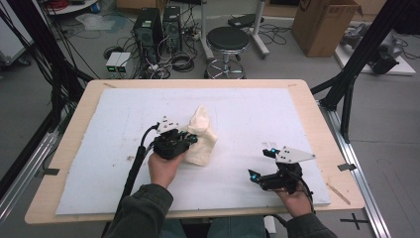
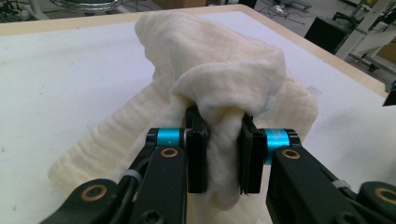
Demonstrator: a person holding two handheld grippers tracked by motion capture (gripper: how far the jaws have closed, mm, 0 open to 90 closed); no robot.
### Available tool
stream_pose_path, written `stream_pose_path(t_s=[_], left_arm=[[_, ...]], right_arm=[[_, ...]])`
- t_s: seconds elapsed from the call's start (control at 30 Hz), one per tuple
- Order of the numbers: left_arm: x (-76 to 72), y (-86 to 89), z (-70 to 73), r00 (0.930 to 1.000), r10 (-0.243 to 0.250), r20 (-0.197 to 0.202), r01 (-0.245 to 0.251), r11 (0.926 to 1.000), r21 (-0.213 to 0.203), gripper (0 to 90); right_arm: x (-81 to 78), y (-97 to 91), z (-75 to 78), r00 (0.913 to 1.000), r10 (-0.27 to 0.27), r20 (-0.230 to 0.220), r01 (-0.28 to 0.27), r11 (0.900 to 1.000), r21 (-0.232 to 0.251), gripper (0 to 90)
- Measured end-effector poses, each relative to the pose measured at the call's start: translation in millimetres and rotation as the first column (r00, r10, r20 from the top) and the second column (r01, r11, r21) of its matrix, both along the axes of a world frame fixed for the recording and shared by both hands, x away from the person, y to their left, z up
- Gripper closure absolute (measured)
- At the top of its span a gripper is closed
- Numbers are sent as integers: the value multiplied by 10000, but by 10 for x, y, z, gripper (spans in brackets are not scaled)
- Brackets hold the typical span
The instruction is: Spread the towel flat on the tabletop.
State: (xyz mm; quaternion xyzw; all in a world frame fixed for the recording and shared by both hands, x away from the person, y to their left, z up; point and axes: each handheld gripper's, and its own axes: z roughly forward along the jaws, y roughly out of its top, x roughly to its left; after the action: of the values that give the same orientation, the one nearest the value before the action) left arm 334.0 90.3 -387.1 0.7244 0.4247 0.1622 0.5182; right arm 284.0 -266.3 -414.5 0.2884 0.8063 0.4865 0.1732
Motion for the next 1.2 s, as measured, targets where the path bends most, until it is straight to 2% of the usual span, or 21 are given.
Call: stream_pose_path(t_s=[0.23, 0.3, 0.37, 0.6, 0.83, 0.93, 1.2], left_arm=[[-84, -150, -3, 10000, 34, 21, -33, 9997, -232, 765], [-75, -194, -39, 9999, 154, -35, -155, 9997, -193, 765], [-47, -234, -105, 9994, 246, -253, -253, 9993, -275, 764], [66, -362, -349, 9963, 374, -777, -371, 9993, 51, 753], [155, -423, -483, 9938, 361, -1054, -318, 9986, 424, 726], [175, -417, -506, 9932, 270, -1137, -216, 9986, 487, 688], [113, -333, -406, 9970, -243, -734, 268, 9991, 328, 505]], right_arm=[[-2, 5, -2, 10000, -23, -60, 23, 10000, 10, 104], [2, 7, -2, 10000, -3, -18, 3, 10000, 1, 104], [1, 7, -1, 10000, 6, -19, -6, 10000, -7, 104], [4, 2, -9, 10000, -17, -51, 17, 10000, 2, 104], [7, -5, -19, 10000, -28, -91, 28, 10000, -24, 104], [11, -6, -23, 10000, -44, -79, 44, 10000, -37, 104], [13, 5, -33, 9998, -55, -178, 53, 9999, -107, 104]])
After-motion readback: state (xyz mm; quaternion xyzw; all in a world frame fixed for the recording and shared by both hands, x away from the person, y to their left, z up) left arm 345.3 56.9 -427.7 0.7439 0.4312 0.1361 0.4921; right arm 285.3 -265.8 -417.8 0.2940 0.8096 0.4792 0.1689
